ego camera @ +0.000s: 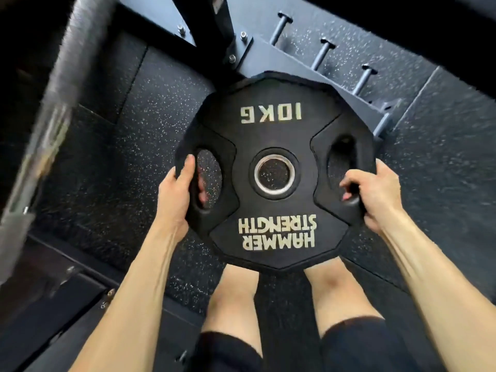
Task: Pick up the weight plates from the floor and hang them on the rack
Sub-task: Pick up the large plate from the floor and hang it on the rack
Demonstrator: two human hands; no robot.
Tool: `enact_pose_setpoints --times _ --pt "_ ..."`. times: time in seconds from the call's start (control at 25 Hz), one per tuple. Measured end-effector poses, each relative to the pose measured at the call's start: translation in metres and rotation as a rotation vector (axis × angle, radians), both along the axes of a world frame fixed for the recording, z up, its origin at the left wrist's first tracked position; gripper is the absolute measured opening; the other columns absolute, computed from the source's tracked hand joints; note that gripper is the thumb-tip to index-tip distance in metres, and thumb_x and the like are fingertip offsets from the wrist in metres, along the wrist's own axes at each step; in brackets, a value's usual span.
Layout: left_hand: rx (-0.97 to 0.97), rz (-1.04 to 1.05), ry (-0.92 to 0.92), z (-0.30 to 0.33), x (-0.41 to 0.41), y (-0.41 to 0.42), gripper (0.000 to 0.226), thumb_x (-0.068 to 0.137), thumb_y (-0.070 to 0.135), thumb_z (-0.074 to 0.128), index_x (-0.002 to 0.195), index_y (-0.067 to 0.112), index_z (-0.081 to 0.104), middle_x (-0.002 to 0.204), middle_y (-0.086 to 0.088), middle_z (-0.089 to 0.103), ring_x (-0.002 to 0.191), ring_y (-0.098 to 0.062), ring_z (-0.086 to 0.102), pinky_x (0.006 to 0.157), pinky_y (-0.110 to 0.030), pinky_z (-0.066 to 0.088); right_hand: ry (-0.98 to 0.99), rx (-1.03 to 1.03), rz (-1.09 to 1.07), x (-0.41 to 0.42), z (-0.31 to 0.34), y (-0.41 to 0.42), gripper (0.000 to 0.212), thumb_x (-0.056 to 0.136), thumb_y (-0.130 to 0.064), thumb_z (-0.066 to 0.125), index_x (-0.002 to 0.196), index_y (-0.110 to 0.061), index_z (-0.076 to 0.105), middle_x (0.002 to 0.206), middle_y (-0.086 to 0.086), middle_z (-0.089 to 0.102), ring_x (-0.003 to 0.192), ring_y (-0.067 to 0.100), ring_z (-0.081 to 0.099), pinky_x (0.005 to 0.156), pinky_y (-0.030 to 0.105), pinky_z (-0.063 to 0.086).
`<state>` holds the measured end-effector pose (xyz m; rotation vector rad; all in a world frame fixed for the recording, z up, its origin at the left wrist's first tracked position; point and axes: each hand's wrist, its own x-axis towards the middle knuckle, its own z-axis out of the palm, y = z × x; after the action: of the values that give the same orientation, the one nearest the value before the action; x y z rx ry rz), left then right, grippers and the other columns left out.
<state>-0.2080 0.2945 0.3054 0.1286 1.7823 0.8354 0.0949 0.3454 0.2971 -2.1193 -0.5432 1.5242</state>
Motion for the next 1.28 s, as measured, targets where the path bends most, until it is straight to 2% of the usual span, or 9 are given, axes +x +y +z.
enact_pose_setpoints --times 0.2,0.28,0.36,0.4,0.52,0.64,0.76,1.08,1.28 --pt "0.121 -0.017 0.048 0.148 0.026 -0.021 0.04 0.093 0.052 0.057 0.092 0.012 0.053 0.061 0.001 0.053 0.045 -0.014 0.043 0.045 -0.028 0.038 -0.016 0.156 0.073 0.029 0.163 -0.02 0.022 0.072 0.001 0.066 0.078 -0.014 0.051 0.05 -0.003 0.053 0.04 0.015 0.043 0.044 0.026 0.038" --pt "0.195 -0.008 0.076 0.209 0.03 -0.034 0.043 0.093 0.053 0.058 0.092 0.011 0.053 0.061 0.0 0.053 0.045 -0.014 0.044 0.045 -0.027 0.039 0.058 0.212 0.077 0.036 0.225 -0.03 0.02 0.079 -0.018 0.076 0.083 -0.017 0.056 0.055 -0.003 0.053 0.044 0.013 0.045 0.045 0.027 0.042" --pt "0.262 -0.003 0.103 0.264 0.033 -0.051 0.045 0.091 0.056 0.058 0.091 0.011 0.054 0.063 0.0 0.054 0.046 -0.014 0.045 0.045 -0.026 0.039 0.15 0.269 0.066 0.039 0.278 -0.041 0.028 0.083 -0.041 0.075 0.085 -0.019 0.057 0.057 -0.001 0.051 0.047 0.015 0.044 0.045 0.026 0.042" --pt "0.284 0.014 0.112 0.285 0.033 -0.058 0.045 0.09 0.057 0.058 0.088 0.012 0.055 0.063 0.001 0.055 0.046 -0.013 0.045 0.044 -0.026 0.039 0.19 0.293 0.062 0.038 0.298 -0.045 0.03 0.084 -0.045 0.072 0.084 -0.02 0.056 0.057 0.001 0.05 0.047 0.016 0.043 0.044 0.027 0.04" --pt "0.346 0.082 0.154 0.341 0.033 -0.082 0.041 0.091 0.058 0.056 0.081 0.019 0.057 0.06 0.003 0.057 0.045 -0.012 0.046 0.043 -0.024 0.039 0.237 0.359 0.063 0.029 0.348 -0.055 0.027 0.088 -0.043 0.068 0.077 -0.022 0.056 0.056 0.002 0.05 0.046 0.017 0.042 0.042 0.026 0.038" --pt "0.4 0.17 0.221 0.384 0.031 -0.113 0.041 0.091 0.057 0.055 0.084 0.017 0.056 0.06 0.004 0.056 0.045 -0.011 0.046 0.044 -0.023 0.04 0.293 0.416 0.147 0.015 0.384 -0.06 0.033 0.087 -0.045 0.069 0.07 -0.023 0.051 0.056 0.004 0.049 0.046 0.02 0.042 0.043 0.026 0.038" --pt "0.431 0.297 0.293 0.41 0.035 -0.148 0.047 0.09 0.06 0.056 0.09 0.012 0.056 0.063 0.003 0.056 0.047 -0.012 0.046 0.046 -0.025 0.041 0.365 0.444 0.282 0.001 0.404 -0.055 0.032 0.083 -0.047 0.072 0.066 -0.027 0.053 0.056 0.002 0.048 0.048 0.019 0.045 0.045 0.026 0.038" --pt "0.368 1.048 0.511 0.451 0.16 -0.277 0.046 0.088 0.058 0.06 0.085 0.013 0.06 0.063 0.0 0.058 0.05 -0.015 0.049 0.046 -0.026 0.04 0.641 0.398 0.954 -0.039 0.441 -0.045 0.03 0.087 -0.042 0.07 0.072 -0.021 0.054 0.06 0.006 0.05 0.046 0.018 0.046 0.044 0.025 0.04" --pt "0.251 1.536 0.698 0.474 0.274 -0.373 0.045 0.086 0.061 0.061 0.079 0.016 0.061 0.064 0.001 0.059 0.053 -0.015 0.051 0.048 -0.027 0.04 0.798 0.303 1.397 -0.073 0.467 -0.125 0.028 0.087 -0.041 0.07 0.069 -0.023 0.058 0.058 0.003 0.051 0.048 0.018 0.046 0.046 0.025 0.04"
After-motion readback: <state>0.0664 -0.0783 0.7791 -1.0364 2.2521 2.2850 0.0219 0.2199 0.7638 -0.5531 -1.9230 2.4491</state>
